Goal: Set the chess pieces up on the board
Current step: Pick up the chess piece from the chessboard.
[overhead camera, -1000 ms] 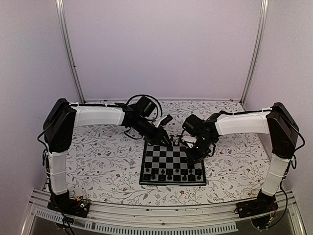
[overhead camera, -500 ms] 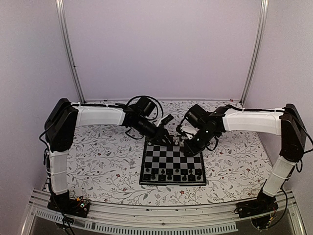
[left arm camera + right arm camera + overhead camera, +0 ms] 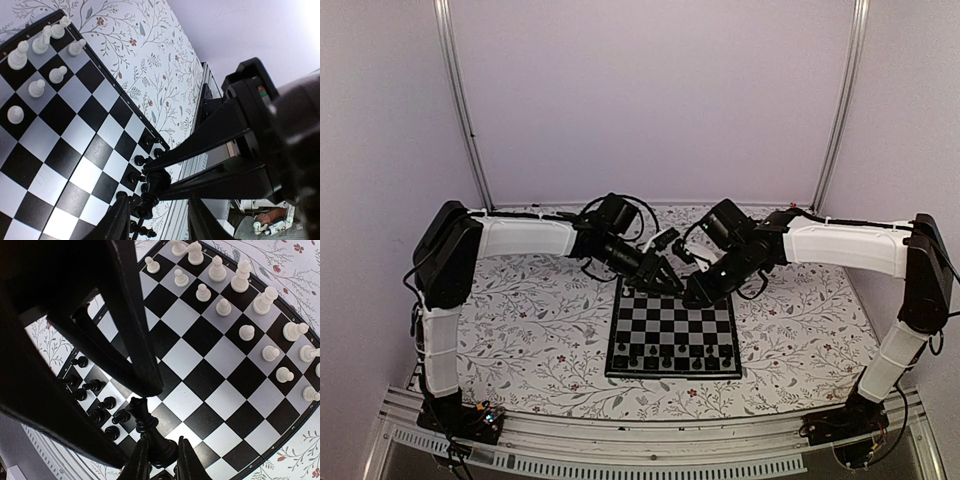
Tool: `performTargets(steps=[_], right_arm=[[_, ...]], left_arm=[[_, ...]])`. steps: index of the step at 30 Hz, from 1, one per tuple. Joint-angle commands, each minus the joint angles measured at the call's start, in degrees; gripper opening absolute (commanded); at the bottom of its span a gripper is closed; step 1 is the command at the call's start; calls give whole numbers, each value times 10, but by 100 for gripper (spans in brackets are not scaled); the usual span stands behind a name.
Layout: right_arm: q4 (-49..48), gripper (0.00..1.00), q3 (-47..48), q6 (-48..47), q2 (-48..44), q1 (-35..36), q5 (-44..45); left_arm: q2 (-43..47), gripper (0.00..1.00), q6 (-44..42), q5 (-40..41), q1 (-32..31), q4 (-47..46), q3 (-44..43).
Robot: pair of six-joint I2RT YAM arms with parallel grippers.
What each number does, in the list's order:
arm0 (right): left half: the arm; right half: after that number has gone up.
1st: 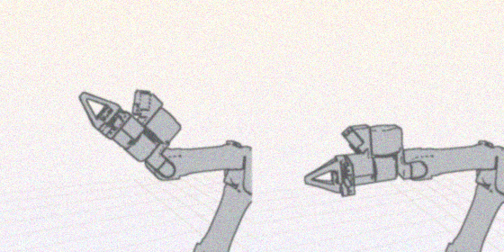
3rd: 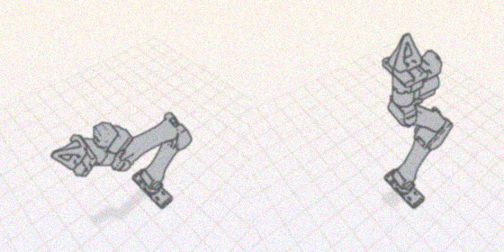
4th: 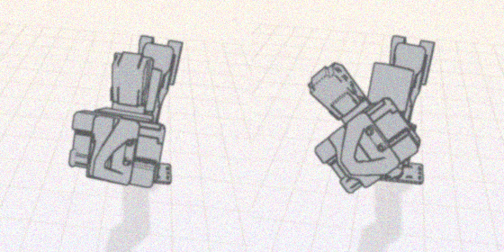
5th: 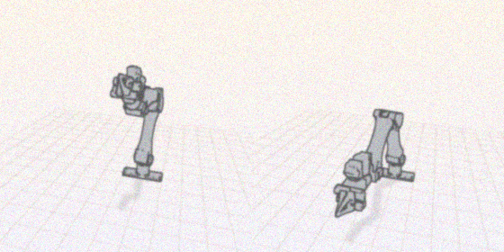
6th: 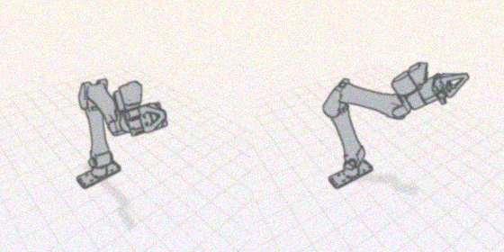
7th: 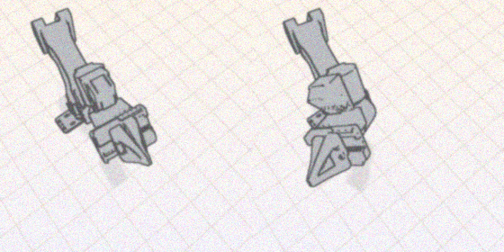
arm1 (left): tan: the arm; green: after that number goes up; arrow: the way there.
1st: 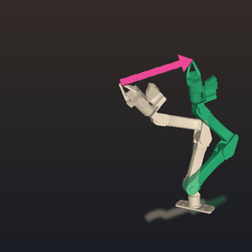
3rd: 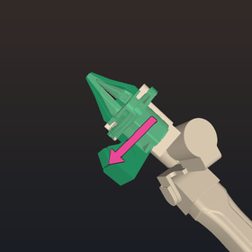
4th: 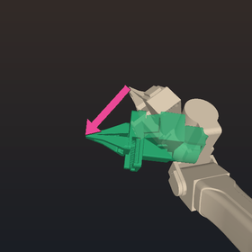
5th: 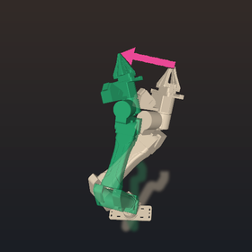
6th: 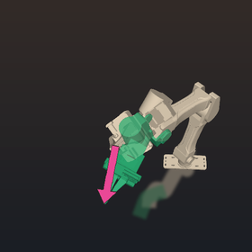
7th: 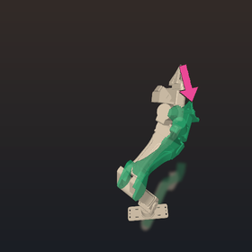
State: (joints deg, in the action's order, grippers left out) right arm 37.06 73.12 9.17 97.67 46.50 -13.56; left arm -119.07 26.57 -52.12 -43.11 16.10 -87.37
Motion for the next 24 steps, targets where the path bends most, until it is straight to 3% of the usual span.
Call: performTargets(steps=[1,11,17,24], right_arm=[[-22,11,12,-4,-24,4,-16],[-25,11,17,-3,-26,4,-14],[-28,11,23,-1,-21,4,-12],[-26,14,25,-2,-17,4,-11]], left_arm=[[-13,42,8,-3,11,-9,-13],[-22,38,21,-22,18,-25,-9],[-27,31,21,-40,18,-29,-15],[-32,15,20,-48,18,-30,-24]])
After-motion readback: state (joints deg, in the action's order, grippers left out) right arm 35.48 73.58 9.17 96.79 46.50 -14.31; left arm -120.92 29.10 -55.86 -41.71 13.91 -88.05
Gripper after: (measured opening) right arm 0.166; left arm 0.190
